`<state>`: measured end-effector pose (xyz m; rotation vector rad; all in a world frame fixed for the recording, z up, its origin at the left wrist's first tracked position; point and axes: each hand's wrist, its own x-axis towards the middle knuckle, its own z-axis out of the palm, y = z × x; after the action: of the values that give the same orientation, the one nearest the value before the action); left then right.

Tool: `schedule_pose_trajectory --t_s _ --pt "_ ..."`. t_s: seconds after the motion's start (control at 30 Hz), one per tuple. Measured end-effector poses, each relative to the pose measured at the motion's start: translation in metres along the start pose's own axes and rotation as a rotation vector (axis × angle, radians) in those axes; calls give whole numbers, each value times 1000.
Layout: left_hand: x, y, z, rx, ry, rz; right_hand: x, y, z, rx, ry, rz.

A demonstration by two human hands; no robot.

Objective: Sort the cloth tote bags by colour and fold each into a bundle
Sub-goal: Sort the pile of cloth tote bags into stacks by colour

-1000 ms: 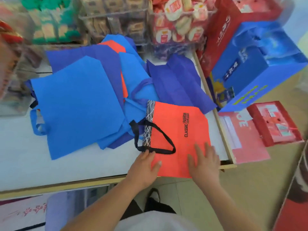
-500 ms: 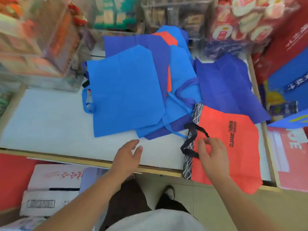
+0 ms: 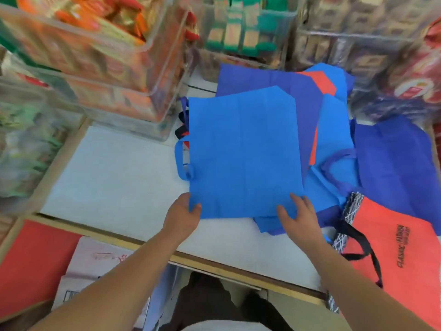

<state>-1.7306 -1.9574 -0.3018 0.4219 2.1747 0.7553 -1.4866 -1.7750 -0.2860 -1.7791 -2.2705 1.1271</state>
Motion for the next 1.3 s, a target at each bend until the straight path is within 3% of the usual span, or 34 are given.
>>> schedule_pose_trajectory --t_s 0.2,0.3,0.43,0.6,0.73,0.83,0.87,0.97,1.07,1.17,1.3 --pt "25 9 4 -141 7 -92 38 -18 -14 -28 63 47" --pt "24 15 4 -127 33 -35 45 -35 -16 2 122 37" --pt "3 15 -17 27 71 119 33 -49 -14 130 78 43" --pt "-6 -10 -80 298 101 64 -6 -51 4 168 -12 16" --pt "10 -20 -159 540 335 -4 -25 -80 36 -45 -135 -191" --pt "16 -30 -186 699 575 95 -36 -107 64 -172 -252 -362" --pt "11 -32 -182 688 563 135 -37 -115 72 -237 -293 -391" --pt "-8 -47 -136 545 324 157 -30 -125 97 -413 -399 -467" --pt "-30 -66 -93 497 134 142 -28 -125 121 -538 -539 -395" --pt "-47 -83 -66 551 61 78 -46 -121 145 -611 -609 -378" --pt "-71 -99 -37 609 88 70 -80 -143 170 -579 -658 -462"
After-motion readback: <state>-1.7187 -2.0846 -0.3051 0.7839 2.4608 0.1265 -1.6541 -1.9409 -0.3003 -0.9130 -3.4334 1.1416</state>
